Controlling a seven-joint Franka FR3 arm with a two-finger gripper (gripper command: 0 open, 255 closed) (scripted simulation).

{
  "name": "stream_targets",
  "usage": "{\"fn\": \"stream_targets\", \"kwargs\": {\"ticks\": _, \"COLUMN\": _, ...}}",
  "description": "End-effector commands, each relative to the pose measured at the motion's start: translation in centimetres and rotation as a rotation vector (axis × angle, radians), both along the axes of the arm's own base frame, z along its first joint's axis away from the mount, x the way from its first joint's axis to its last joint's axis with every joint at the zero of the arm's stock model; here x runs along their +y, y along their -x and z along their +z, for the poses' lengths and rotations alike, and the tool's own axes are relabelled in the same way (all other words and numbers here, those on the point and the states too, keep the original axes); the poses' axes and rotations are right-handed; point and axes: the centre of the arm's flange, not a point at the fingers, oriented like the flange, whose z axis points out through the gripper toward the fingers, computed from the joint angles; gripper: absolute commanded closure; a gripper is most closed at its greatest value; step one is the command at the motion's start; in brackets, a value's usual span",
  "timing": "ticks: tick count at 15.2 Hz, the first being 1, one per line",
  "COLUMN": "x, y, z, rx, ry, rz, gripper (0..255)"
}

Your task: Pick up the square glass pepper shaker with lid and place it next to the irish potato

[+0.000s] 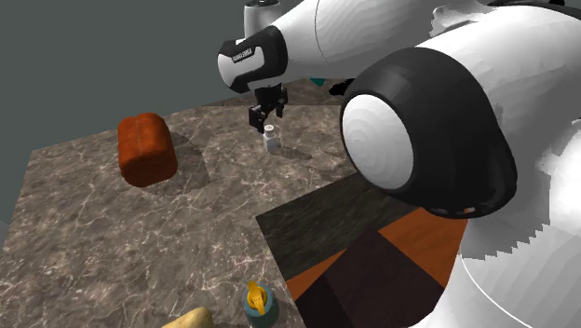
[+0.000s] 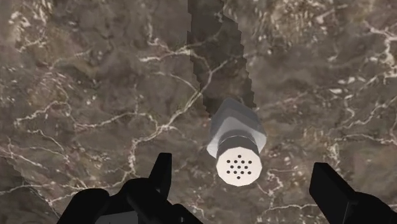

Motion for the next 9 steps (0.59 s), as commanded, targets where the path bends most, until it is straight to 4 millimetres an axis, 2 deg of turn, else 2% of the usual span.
{"fn": "stream_targets", "kwargs": {"ticks": 1, "x": 0.1, "y": -0.1, "z": -1.1, "rx": 0.000, "ry": 0.000, "rz": 0.000, "gripper": 0}}
{"fn": "stream_targets", "kwargs": {"ticks": 5, "x": 0.0, "y": -0.2, "z": -3.0, "rx": 0.000, "ry": 0.000, "rz": 0.000, "gripper": 0}}
{"fn": "stream_targets", "kwargs": {"ticks": 9, "x": 0.0, "y": -0.2, "z": -3.0, "rx": 0.000, "ry": 0.000, "rz": 0.000, "gripper": 0}}
